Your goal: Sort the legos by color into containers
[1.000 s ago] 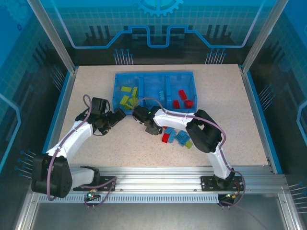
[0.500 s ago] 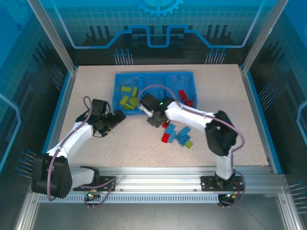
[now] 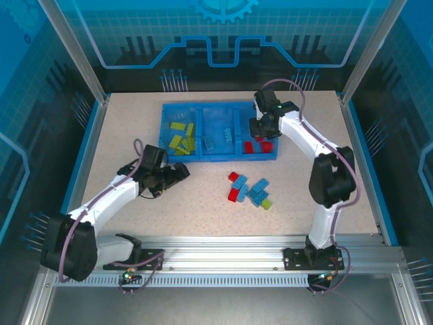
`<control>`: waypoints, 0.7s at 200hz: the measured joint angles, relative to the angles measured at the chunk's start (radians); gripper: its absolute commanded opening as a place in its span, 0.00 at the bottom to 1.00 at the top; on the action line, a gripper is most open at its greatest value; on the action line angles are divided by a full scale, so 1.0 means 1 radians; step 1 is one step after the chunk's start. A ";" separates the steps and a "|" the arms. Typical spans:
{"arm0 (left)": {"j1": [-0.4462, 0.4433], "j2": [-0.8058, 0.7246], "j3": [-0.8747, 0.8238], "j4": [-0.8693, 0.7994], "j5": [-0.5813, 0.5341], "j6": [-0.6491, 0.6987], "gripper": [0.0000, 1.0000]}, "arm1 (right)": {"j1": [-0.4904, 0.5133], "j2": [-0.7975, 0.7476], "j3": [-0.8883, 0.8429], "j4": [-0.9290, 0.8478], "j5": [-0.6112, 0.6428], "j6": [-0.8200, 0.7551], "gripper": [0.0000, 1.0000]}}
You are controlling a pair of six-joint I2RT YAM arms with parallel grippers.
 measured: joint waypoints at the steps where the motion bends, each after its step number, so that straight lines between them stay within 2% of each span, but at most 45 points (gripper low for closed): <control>1: -0.010 0.002 0.001 0.000 0.000 0.001 0.99 | 0.000 0.004 0.003 -0.002 -0.001 0.003 0.30; 18: -0.102 0.031 0.010 0.002 -0.016 0.002 0.99 | -0.002 0.071 0.060 -0.042 -0.006 0.016 0.32; 26: -0.140 0.050 0.018 0.004 -0.023 0.002 0.99 | -0.002 0.095 0.087 -0.059 -0.006 0.023 0.41; 31: -0.162 0.063 0.024 0.004 -0.028 0.002 0.99 | -0.003 0.108 0.101 -0.069 -0.007 0.024 0.51; 39: -0.193 0.085 0.036 0.005 -0.038 0.003 0.99 | -0.004 0.118 0.115 -0.078 -0.006 0.034 0.62; 73: -0.307 0.194 0.122 0.001 -0.081 0.017 0.99 | -0.005 0.097 0.091 -0.079 -0.023 0.060 0.78; 99: -0.384 0.288 0.249 -0.021 -0.115 0.060 0.99 | -0.005 -0.016 -0.040 -0.052 -0.048 0.071 0.80; 140: -0.478 0.468 0.537 -0.069 -0.149 0.193 0.92 | -0.036 -0.301 -0.283 0.003 -0.068 0.085 0.82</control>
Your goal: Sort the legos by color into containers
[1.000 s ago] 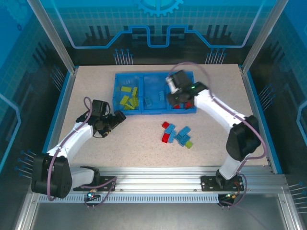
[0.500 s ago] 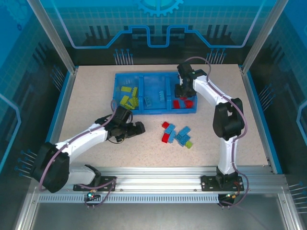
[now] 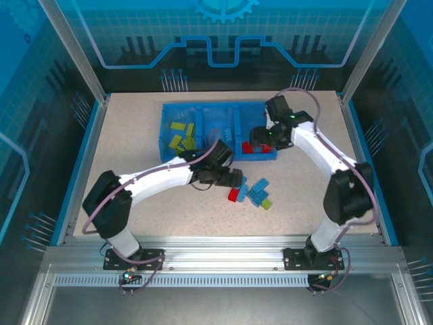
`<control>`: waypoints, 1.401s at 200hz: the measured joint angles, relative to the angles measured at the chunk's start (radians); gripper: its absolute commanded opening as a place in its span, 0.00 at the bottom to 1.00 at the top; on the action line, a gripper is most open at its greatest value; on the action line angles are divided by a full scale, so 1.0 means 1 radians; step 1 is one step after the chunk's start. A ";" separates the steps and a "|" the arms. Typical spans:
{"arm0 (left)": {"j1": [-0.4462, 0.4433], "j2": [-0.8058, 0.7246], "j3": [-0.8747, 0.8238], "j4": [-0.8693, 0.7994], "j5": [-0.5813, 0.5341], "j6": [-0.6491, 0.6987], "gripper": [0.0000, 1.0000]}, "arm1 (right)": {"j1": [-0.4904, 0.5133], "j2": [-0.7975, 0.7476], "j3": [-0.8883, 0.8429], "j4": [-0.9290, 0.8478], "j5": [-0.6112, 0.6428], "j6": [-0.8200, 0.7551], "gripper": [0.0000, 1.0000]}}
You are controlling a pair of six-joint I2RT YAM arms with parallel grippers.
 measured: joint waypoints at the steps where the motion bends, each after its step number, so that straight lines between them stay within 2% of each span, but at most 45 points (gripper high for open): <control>1: -0.003 0.007 0.010 -0.001 -0.002 0.005 0.92 | -0.002 -0.005 -0.004 0.000 0.000 0.000 0.82; 43: -0.074 0.177 0.182 -0.065 -0.026 0.095 0.81 | -0.153 -0.156 -0.183 0.019 -0.010 0.000 0.82; 77: -0.111 0.293 0.261 -0.140 -0.052 0.154 0.70 | -0.210 -0.230 -0.271 0.015 -0.016 -0.004 0.82; 114: -0.133 0.342 0.312 -0.181 -0.070 0.196 0.66 | -0.288 -0.305 -0.322 0.016 -0.039 -0.008 0.82; 130: -0.135 0.349 0.315 -0.186 -0.071 0.204 0.60 | -0.309 -0.320 -0.337 0.015 -0.047 -0.008 0.82; 179: -0.135 0.388 0.332 -0.195 -0.082 0.233 0.44 | -0.322 -0.342 -0.364 0.015 -0.061 -0.008 0.82; 206: -0.135 0.415 0.352 -0.198 -0.088 0.244 0.37 | -0.321 -0.364 -0.380 0.016 -0.070 -0.018 0.78; 240: -0.135 0.435 0.373 -0.200 -0.089 0.249 0.27 | -0.294 -0.450 -0.489 0.016 -0.086 -0.018 0.78; 280: -0.134 0.437 0.383 -0.200 -0.089 0.248 0.25 | -0.229 -0.593 -0.665 0.002 -0.092 0.015 0.78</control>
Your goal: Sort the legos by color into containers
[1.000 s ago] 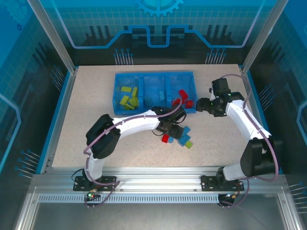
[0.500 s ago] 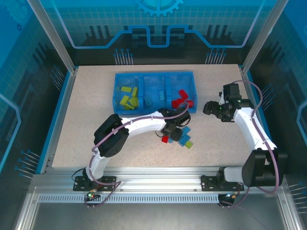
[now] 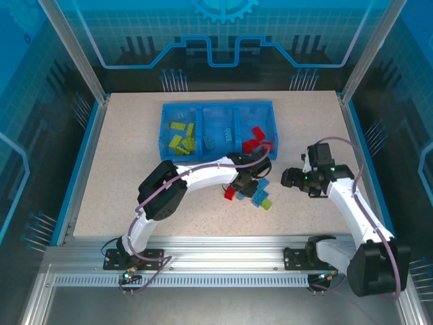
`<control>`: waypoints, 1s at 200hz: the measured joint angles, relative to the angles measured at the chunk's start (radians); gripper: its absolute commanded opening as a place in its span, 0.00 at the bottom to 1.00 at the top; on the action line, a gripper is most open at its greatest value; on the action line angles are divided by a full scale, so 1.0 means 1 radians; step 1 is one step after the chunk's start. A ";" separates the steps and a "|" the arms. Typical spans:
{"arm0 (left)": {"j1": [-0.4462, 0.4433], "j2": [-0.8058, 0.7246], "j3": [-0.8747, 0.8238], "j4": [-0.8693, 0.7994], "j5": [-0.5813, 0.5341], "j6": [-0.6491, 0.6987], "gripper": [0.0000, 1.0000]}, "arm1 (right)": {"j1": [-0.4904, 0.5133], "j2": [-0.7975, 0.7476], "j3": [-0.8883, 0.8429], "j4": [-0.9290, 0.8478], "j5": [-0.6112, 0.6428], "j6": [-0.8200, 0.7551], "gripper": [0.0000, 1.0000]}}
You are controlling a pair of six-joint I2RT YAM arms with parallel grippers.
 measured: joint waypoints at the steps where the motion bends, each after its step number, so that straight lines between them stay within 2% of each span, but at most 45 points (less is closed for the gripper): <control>1: 0.000 0.000 0.000 0.000 0.000 0.000 0.25 | 0.001 -0.003 -0.003 -0.001 0.000 0.001 0.78; 51: 0.027 -0.016 0.000 -0.012 -0.007 -0.026 0.25 | 0.063 -0.121 -0.093 -0.012 0.000 0.049 0.77; 81: 0.083 -0.086 0.002 -0.016 -0.007 -0.053 0.26 | 0.170 -0.134 -0.136 0.007 0.005 0.074 0.78; 106: 0.148 -0.156 0.035 -0.018 -0.006 -0.068 0.27 | 0.282 -0.131 -0.168 0.027 0.008 0.085 0.78; 141: 0.266 -0.215 0.085 0.005 0.050 -0.108 0.27 | 0.381 -0.123 -0.190 0.053 0.016 0.091 0.78; 166: 0.365 -0.203 0.139 0.015 0.089 -0.133 0.27 | 0.436 -0.094 -0.193 0.061 0.031 0.097 0.78; 200: 0.474 -0.103 0.277 0.020 0.134 -0.163 0.27 | 0.495 -0.001 -0.192 0.086 0.058 0.101 0.78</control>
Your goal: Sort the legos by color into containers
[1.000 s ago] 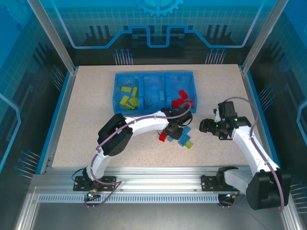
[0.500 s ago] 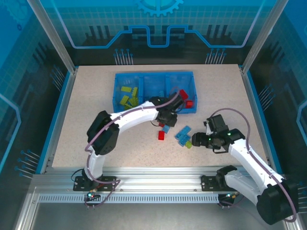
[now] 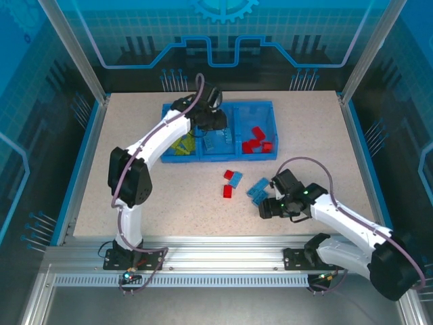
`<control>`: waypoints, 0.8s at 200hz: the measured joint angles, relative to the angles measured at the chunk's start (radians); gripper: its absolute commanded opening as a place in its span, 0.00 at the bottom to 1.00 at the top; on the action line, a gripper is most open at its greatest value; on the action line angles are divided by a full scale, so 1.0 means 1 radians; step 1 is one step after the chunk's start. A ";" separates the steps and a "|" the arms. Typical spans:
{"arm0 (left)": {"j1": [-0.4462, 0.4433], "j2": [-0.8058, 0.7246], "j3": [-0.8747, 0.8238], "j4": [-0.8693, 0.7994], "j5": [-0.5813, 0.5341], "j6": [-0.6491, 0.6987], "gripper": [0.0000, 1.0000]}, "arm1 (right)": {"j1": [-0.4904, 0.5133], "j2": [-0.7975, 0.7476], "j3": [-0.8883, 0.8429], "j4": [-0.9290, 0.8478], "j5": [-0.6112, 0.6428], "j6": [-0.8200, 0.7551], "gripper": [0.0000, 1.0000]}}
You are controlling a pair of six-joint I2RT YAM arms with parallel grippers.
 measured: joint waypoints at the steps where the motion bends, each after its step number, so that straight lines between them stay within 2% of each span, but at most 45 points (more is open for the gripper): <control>1: 0.002 0.002 0.002 0.000 0.001 0.000 0.27 | 0.002 0.003 0.000 0.000 0.001 0.000 0.78; 33: 0.053 0.105 0.076 -0.006 0.048 -0.027 0.32 | 0.045 0.126 0.044 0.013 0.050 -0.008 0.77; 80: 0.060 0.192 0.098 -0.017 0.098 -0.063 0.46 | 0.062 0.246 0.109 0.045 0.117 -0.038 0.67; 109: 0.060 0.195 0.099 -0.026 0.113 -0.076 0.65 | 0.064 0.286 0.116 0.062 0.136 -0.060 0.53; 132: 0.060 0.188 0.090 -0.016 0.124 -0.085 0.97 | 0.069 0.326 0.126 0.064 0.138 -0.064 0.41; 160: 0.054 0.105 0.013 0.005 0.130 -0.093 0.99 | 0.074 0.340 0.130 0.066 0.143 -0.066 0.30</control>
